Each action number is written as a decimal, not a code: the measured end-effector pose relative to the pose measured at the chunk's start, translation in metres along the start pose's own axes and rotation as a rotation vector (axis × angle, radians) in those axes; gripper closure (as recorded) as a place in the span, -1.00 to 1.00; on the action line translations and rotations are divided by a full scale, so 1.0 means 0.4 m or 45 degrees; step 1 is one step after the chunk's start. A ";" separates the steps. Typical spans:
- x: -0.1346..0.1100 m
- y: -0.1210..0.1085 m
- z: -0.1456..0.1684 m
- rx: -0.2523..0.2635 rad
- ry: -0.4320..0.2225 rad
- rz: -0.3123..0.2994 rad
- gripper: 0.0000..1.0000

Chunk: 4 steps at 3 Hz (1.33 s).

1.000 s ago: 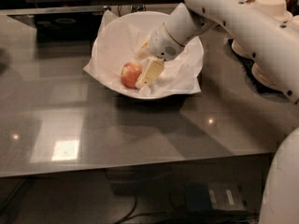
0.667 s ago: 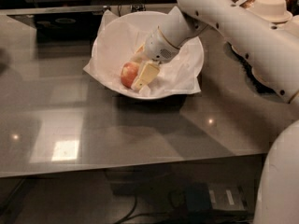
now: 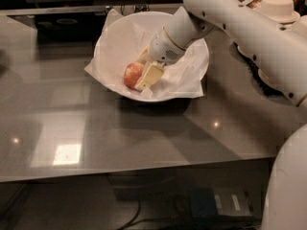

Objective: Pick apple from white bowl

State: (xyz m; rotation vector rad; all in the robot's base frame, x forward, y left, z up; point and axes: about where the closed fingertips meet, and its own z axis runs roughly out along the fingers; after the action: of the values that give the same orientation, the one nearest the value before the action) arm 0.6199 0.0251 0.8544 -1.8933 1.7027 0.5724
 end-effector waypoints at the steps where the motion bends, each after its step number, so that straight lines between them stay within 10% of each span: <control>1: -0.001 -0.001 -0.004 0.005 -0.006 0.000 0.99; 4: -0.048 -0.030 -0.221 0.157 -0.209 -0.024 1.00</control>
Offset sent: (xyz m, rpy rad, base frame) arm 0.0050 -0.0231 0.0379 0.0979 -0.0328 -0.0455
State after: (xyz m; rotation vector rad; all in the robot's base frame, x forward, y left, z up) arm 0.6263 -0.0154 0.9361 -1.7252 1.5768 0.5851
